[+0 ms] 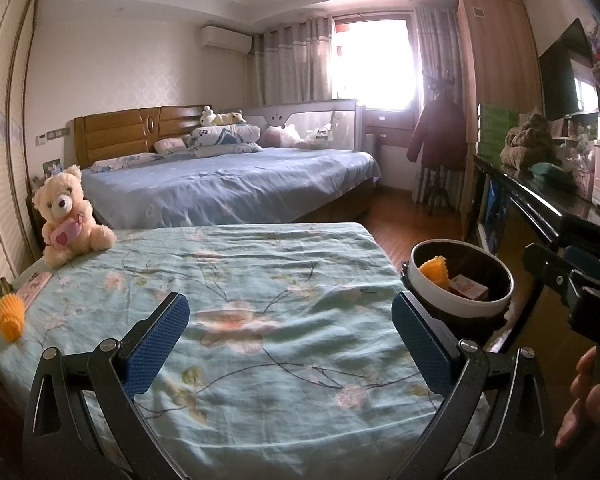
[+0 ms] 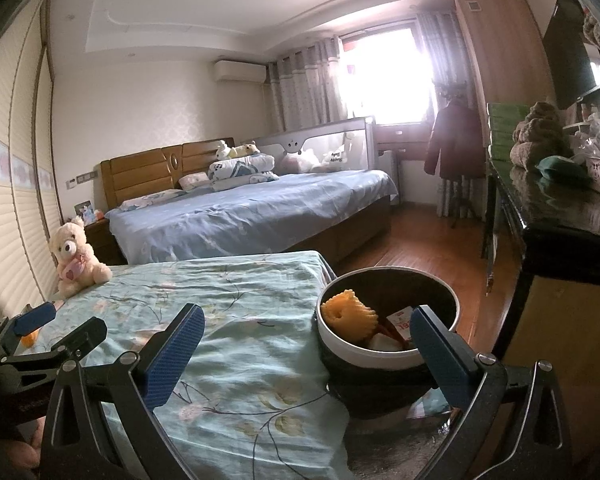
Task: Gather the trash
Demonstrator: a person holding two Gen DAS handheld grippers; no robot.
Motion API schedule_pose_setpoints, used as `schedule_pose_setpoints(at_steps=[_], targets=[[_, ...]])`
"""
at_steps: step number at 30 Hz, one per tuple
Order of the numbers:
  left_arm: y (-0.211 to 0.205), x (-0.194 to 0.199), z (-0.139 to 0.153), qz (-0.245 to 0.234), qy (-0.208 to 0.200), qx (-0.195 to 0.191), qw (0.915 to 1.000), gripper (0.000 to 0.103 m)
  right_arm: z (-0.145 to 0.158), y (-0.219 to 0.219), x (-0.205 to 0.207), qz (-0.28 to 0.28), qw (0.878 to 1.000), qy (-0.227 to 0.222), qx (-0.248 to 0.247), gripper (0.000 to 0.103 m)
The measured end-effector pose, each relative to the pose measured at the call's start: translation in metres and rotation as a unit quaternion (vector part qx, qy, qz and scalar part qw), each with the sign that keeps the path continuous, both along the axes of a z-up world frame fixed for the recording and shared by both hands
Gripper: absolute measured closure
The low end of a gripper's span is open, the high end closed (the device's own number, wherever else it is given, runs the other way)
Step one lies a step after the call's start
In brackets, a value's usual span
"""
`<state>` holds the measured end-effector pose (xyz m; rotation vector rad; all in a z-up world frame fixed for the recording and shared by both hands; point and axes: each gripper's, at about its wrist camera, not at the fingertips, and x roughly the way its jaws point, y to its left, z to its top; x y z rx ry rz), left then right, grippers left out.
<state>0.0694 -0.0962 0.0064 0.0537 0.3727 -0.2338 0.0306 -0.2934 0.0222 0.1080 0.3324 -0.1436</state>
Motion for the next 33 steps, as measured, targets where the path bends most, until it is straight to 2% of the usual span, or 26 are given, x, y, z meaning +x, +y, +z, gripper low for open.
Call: schedule_pose_setpoints(at_steps=[22,33], targets=[[0.001,0.006,-0.011,0.003,0.016,-0.001,0.9999,0.000,-0.003,0.006,0.001,0.004,1.000,0.006,0.004,0.000],[0.004,0.021,-0.015,0.002,0.031,-0.006,0.9995,0.000,-0.013,0.002,0.018,0.009,1.000,0.021,0.013,0.000]])
